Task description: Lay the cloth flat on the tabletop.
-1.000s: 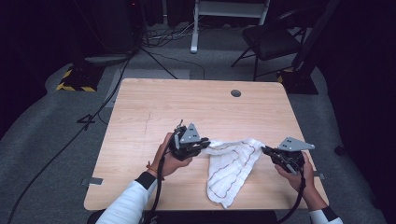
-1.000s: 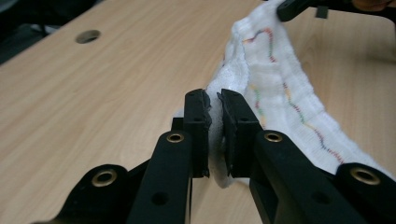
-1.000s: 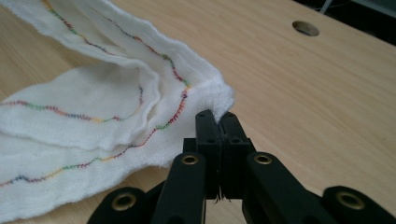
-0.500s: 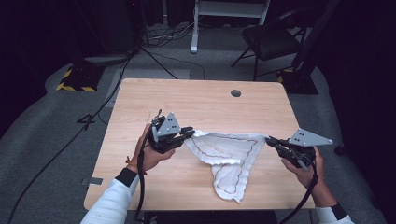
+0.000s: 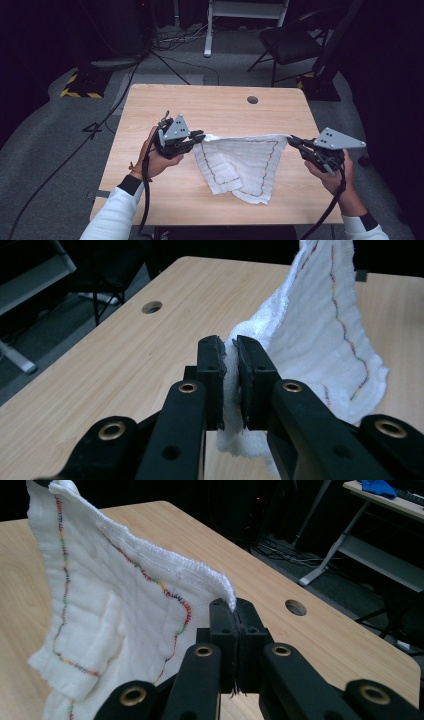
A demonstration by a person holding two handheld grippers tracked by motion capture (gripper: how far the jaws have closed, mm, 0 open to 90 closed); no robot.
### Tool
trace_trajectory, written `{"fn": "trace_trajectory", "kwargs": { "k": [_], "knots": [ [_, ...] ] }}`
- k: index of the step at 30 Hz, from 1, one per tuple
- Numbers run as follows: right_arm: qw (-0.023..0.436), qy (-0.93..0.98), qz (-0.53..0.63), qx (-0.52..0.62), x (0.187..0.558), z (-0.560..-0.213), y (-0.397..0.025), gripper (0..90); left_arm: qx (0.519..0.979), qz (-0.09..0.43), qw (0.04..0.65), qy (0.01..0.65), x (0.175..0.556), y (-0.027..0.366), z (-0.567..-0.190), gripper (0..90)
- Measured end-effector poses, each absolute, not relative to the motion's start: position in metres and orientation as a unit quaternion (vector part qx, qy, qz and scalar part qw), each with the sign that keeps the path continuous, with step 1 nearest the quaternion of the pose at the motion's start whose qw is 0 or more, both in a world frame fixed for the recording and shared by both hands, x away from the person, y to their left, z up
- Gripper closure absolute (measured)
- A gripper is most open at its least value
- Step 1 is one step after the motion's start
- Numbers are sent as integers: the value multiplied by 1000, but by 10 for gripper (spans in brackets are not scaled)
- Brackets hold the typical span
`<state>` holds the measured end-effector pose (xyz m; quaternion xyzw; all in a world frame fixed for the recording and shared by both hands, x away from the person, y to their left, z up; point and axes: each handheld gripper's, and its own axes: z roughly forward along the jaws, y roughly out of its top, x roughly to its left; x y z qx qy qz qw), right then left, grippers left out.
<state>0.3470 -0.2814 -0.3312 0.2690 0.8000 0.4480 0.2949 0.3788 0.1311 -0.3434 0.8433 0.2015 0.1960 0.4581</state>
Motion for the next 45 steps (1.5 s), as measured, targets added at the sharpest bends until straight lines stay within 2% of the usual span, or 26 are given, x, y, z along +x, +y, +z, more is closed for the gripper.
{"fn": "trace_trajectory", "kwargs": {
  "k": [7, 9, 17, 18, 19, 20, 21, 22, 24, 25, 26, 28, 30, 32, 34, 38, 45],
  "knots": [
    [305, 806, 426, 277, 382, -338, -270, 888, 844, 203, 440, 230, 412, 130, -351, 812],
    [309, 805, 419, 283, 403, -341, -265, 888, 848, 207, 427, 237, 424, 129, -353, 808],
    [326, 810, 378, 308, 454, -352, -251, 887, 848, 220, 378, 300, 486, 114, -377, 765],
    [331, 809, 373, 313, 462, -355, -248, 884, 845, 227, 370, 313, 493, 111, -380, 742],
    [332, 806, 364, 327, 478, -361, -244, 856, 839, 231, 366, 330, 499, 108, -384, 638],
    [332, 807, 357, 334, 485, -365, -242, 823, 833, 233, 362, 348, 505, 106, -388, 594],
    [332, 807, 357, 334, 485, -365, -242, 823, 829, 230, 363, 357, 509, 105, -392, 594],
    [341, 807, 344, 338, 491, -370, -239, 748, 828, 223, 368, 358, 512, 103, -395, 589],
    [338, 806, 328, 357, 501, -380, -237, 693, 828, 220, 366, 364, 513, 100, -401, 537],
    [332, 808, 325, 362, 504, -384, -237, 668, 830, 220, 362, 364, 513, 98, -406, 494],
    [317, 813, 319, 369, 505, -391, -237, 595, 832, 217, 359, 363, 511, 97, -408, 419],
    [307, 816, 323, 369, 504, -394, -238, 592, 839, 209, 354, 357, 506, 95, -415, 393],
    [287, 829, 321, 356, 493, -406, -240, 524, 848, 194, 352, 345, 499, 94, -424, 327],
    [265, 840, 325, 345, 482, -415, -243, 497, 861, 185, 340, 330, 488, 93, -433, 299],
    [256, 846, 324, 338, 475, -421, -244, 486, 871, 175, 336, 313, 476, 94, -443, 285],
    [210, 867, 318, 320, 446, -448, -249, 444, 888, 158, 321, 290, 453, 97, -461, 261],
    [186, 884, 304, 301, 415, -472, -257, 408, 902, 133, 303, 276, 424, 105, -482, 255]
  ]
}}
